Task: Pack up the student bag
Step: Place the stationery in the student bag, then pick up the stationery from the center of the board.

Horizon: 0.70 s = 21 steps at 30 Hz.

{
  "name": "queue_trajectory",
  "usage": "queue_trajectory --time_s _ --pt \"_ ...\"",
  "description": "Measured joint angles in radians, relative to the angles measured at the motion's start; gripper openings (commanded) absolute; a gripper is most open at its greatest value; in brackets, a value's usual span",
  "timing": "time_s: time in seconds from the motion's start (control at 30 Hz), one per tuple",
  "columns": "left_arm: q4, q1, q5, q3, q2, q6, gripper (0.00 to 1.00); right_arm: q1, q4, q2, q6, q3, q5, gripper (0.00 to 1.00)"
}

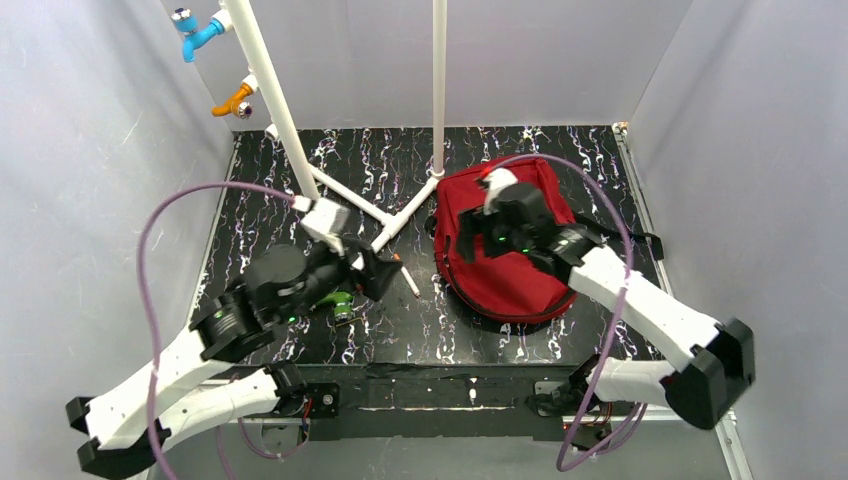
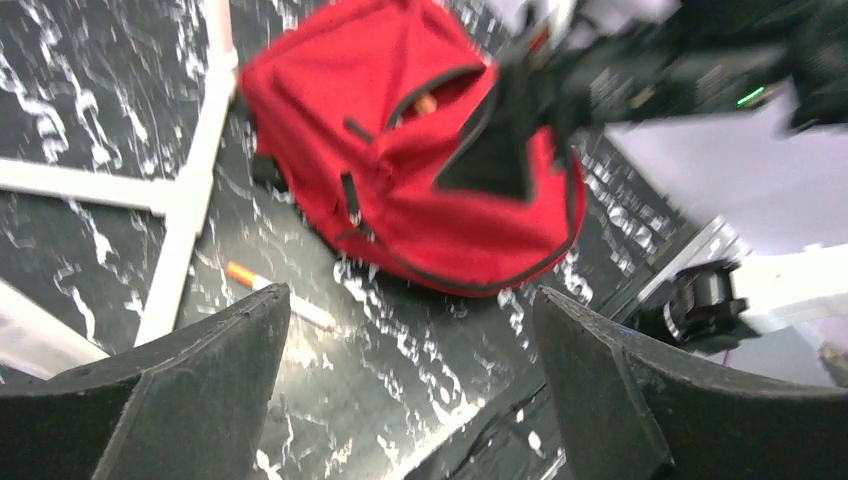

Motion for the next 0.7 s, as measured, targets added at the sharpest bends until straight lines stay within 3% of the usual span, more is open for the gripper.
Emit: queue_trajectory --time_s 0.17,0.33,0.57,0.7 --pt "0.039 0.000 -0.037 0.000 -0.167 0.061 0.93 0.210 0.102 0.193 0.013 0.030 0.035 0.86" --pt "0.042 0.000 -0.088 0.001 -0.293 0.126 0.98 0.354 0.114 0.408 0.019 0.126 0.103 0.76" --pt "-0.014 0.001 -0.188 0.026 -0.323 0.166 0.98 0.406 0.023 0.725 0.065 0.334 0.202 0.63" --pt "-0.041 0.001 -0.203 0.026 -0.323 0.173 0.98 0.411 -0.023 0.800 0.081 0.347 0.221 0.60"
